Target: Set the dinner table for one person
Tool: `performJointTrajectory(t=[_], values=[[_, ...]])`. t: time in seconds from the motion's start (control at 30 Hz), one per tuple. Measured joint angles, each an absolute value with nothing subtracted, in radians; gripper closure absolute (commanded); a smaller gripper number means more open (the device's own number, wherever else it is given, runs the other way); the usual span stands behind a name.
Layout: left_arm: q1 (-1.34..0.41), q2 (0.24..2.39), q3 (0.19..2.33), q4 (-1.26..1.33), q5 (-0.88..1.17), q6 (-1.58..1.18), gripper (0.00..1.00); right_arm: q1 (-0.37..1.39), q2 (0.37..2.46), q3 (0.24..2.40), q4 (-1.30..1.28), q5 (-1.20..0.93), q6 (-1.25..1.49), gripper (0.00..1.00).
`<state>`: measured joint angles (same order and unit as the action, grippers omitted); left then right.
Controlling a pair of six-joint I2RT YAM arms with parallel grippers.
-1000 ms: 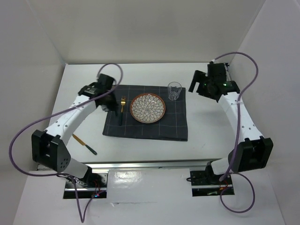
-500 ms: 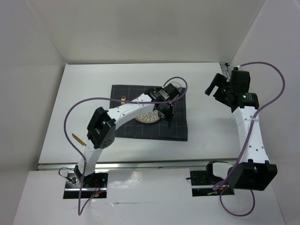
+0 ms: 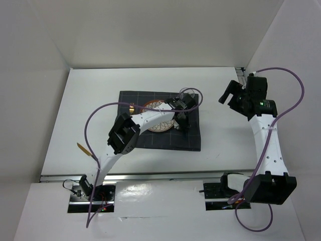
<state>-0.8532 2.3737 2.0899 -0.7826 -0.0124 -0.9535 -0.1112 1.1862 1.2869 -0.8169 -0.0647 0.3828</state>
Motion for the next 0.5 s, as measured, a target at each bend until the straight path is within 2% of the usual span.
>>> performJointTrajectory(t=[0.07,0.1,0.23,0.27,0.43,0.5], values=[[-0.85,2.388,2.09,-0.783,-0.008,-0.967,0.69,-0.111,1.185,1.286,-0.82,-0.066,0.38,0.05],[-0.848,2.394,2.09,-0.784,-0.005,-0.972,0.55,-0.111,1.184,1.286,-0.823,-0.066,0.379,0.05],[-0.844,2.398,2.09,-0.784,-0.001,-0.974,0.33,-0.115,1.182,1.286,-0.828,-0.068,0.376,0.05],[-0.843,2.398,2.09,-0.782,-0.001,-0.973,0.31,-0.117,1.181,1.286,-0.828,-0.068,0.376,0.05],[-0.839,2.391,2.087,-0.785,-0.002,-0.969,0.32,-0.121,1.18,1.286,-0.832,-0.069,0.376,0.05],[-0.845,2.357,2.062,-0.789,-0.005,-0.966,0.4,-0.121,1.18,1.286,-0.832,-0.07,0.376,0.05]])
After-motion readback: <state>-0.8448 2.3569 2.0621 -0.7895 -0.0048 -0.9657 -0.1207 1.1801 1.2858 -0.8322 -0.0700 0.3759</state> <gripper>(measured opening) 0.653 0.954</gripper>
